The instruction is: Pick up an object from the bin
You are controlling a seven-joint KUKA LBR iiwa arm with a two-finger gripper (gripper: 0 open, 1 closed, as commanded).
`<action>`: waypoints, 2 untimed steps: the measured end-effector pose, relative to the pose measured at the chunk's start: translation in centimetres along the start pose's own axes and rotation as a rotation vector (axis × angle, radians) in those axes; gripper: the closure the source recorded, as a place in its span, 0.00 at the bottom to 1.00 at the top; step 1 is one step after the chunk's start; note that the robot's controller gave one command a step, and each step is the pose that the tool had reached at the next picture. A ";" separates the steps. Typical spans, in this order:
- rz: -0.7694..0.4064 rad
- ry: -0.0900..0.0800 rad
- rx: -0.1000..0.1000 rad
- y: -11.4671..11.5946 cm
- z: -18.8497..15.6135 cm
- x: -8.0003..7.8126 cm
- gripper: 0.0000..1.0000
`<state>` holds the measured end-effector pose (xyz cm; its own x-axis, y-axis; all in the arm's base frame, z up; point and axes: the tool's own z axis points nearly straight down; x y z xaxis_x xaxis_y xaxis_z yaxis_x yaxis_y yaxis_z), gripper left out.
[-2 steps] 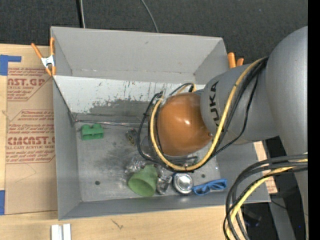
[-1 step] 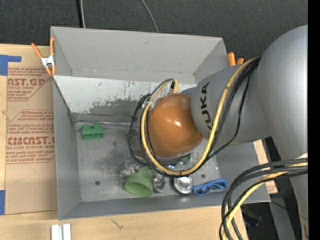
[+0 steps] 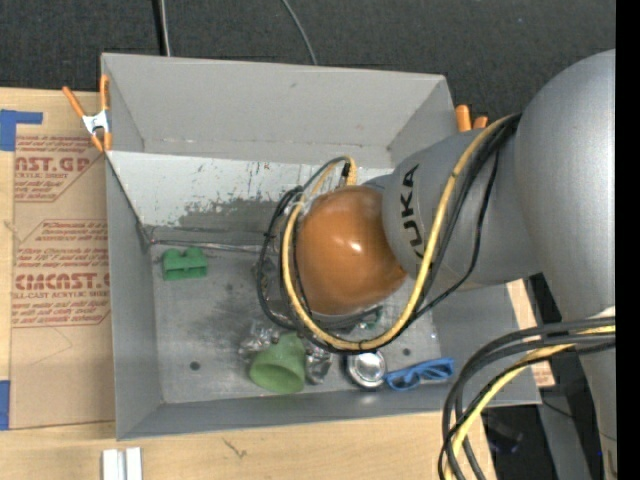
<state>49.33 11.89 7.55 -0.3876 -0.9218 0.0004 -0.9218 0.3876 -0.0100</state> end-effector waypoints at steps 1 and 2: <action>0.001 -0.003 -0.010 0.0 -1.5 -0.1 1.00; 0.002 -0.005 -0.007 -0.1 -6.8 -0.3 1.00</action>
Offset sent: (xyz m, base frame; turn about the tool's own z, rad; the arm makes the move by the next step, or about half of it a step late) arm 0.0001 -0.0001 0.0146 0.0000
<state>49.43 12.15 14.36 -0.3897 -0.9209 -0.0048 -0.9209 0.3897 -0.0032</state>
